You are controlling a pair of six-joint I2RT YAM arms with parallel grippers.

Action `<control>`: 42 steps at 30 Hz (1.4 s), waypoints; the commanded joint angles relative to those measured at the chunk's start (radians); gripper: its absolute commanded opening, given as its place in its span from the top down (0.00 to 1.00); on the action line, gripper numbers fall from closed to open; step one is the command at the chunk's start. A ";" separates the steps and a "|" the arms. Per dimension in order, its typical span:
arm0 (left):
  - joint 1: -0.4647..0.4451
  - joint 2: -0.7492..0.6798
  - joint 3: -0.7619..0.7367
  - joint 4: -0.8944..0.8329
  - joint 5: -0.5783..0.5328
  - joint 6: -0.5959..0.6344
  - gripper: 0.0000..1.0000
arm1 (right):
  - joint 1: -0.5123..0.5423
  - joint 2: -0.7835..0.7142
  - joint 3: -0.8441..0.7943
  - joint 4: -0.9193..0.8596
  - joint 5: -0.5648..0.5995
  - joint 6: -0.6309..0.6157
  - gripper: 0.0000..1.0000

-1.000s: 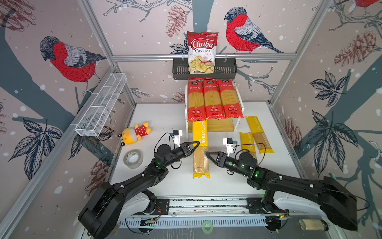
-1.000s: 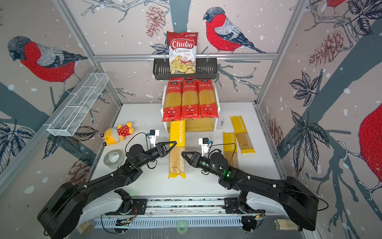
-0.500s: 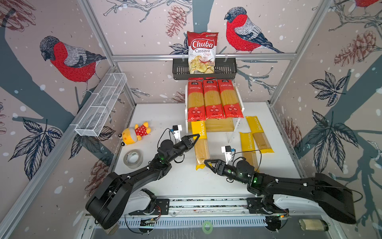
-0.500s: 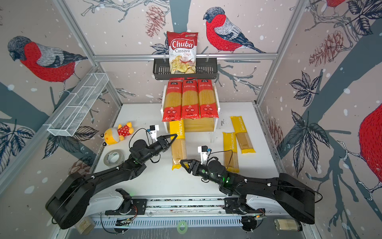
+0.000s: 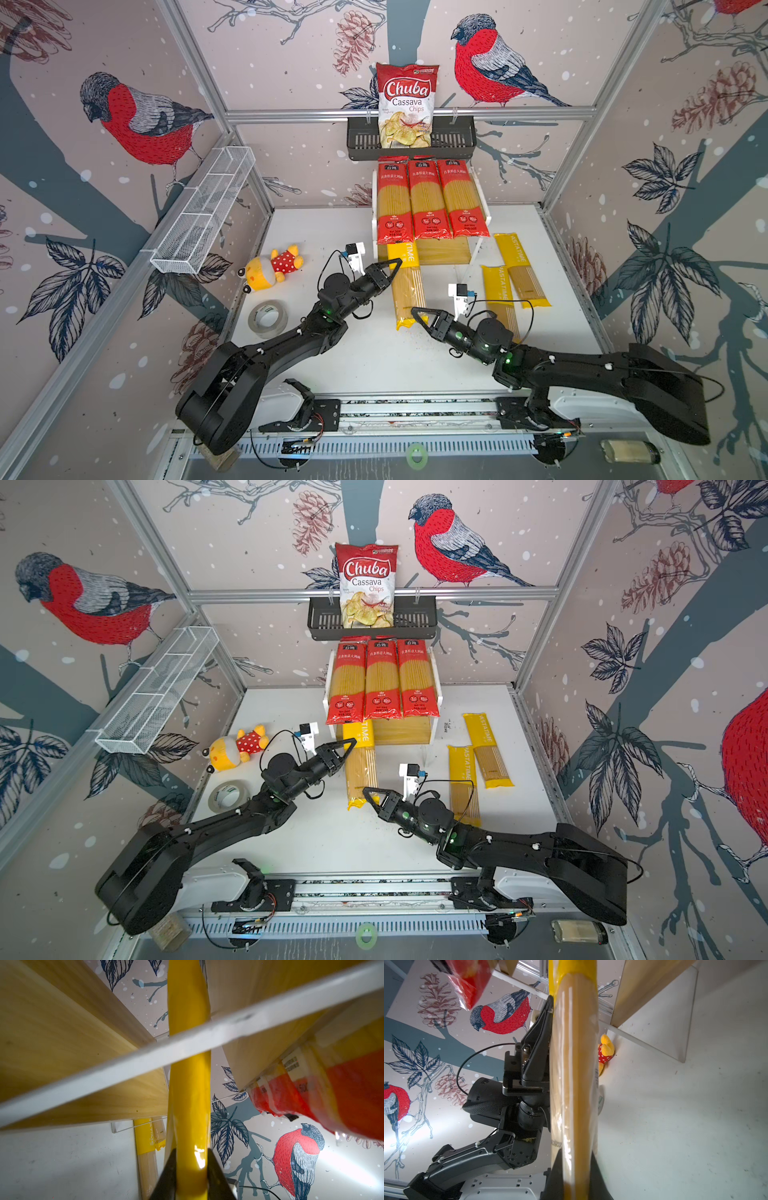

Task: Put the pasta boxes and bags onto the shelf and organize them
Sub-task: 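Carry the upright yellow bag with both grippers against the shelf's lower front, then open the left gripper and withdraw it while the right holds the bag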

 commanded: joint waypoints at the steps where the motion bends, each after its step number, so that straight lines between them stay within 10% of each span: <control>1: 0.019 -0.021 0.016 0.034 0.039 0.033 0.63 | -0.038 -0.007 0.026 0.053 0.015 -0.031 0.94; 9: 0.095 -0.215 -0.102 -0.145 -0.009 0.049 0.44 | -0.170 0.070 0.163 -0.074 -0.072 -0.013 1.00; 19: 0.091 -0.535 -0.238 -0.537 -0.085 0.204 0.43 | -0.170 0.287 0.317 -0.022 -0.093 0.081 0.99; 35: 0.091 -0.739 -0.344 -0.684 -0.090 0.173 0.42 | -0.219 0.521 0.500 0.033 -0.167 0.138 0.97; 42: 0.091 -0.750 -0.348 -0.684 -0.088 0.175 0.42 | -0.219 0.505 0.484 0.006 -0.199 0.138 0.67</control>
